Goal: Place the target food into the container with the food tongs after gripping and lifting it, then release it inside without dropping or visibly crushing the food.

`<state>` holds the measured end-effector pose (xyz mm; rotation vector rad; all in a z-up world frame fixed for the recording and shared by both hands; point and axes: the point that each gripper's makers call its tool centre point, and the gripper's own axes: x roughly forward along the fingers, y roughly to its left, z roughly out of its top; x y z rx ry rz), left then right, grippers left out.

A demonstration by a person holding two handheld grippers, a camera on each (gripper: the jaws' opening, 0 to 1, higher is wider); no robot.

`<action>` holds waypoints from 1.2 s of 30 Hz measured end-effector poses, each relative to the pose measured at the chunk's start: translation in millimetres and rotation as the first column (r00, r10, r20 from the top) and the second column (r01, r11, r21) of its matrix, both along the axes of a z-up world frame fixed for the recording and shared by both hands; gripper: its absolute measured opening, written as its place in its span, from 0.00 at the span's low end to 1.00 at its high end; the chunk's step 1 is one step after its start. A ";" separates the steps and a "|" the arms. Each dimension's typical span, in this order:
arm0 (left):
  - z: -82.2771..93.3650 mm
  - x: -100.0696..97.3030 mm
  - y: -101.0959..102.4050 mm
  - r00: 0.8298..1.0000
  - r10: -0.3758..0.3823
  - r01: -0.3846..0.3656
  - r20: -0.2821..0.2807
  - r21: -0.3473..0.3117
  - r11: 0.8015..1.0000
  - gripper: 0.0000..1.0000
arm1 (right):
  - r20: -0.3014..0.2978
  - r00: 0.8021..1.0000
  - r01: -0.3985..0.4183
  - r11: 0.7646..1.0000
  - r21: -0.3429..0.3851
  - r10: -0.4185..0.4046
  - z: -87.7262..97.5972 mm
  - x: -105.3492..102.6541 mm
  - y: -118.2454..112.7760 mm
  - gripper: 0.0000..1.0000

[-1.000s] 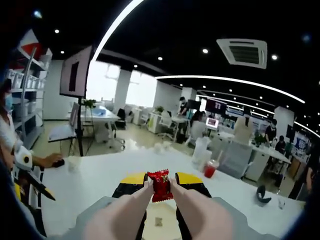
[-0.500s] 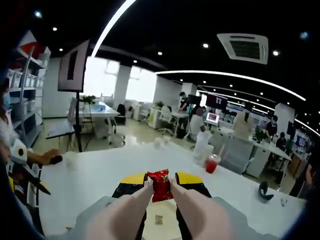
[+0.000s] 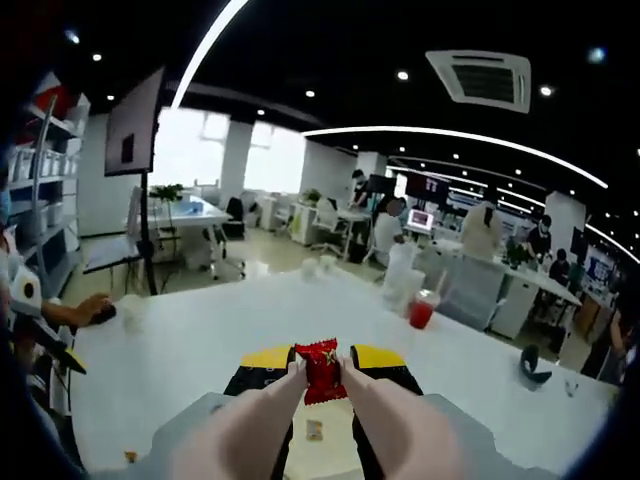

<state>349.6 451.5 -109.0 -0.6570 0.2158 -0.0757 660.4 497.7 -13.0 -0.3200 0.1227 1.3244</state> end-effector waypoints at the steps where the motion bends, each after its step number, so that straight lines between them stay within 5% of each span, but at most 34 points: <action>1: 0.5 -0.3 0.5 1.000 0.001 -0.001 -0.001 0.004 1.000 0.99 | -0.002 1.000 0.002 1.000 -0.001 -0.002 -1.6 0.4 0.0 0.21; 13: -0.6 -7.6 5.1 0.999 0.038 -0.038 -0.002 0.008 0.999 0.99 | -0.025 0.999 0.029 0.998 -0.055 -0.030 -32.9 13.8 1.4 0.21; 23: 2.4 -12.7 13.5 0.997 0.074 -0.074 0.003 0.010 0.997 0.99 | -0.045 0.997 0.059 0.996 -0.062 -0.062 -41.7 36.0 4.8 0.21; 36: 0.4 -18.0 20.2 0.995 0.102 -0.102 -0.007 0.010 0.995 0.99 | -0.053 0.995 0.076 0.994 -0.080 -0.080 -53.0 40.4 13.9 0.21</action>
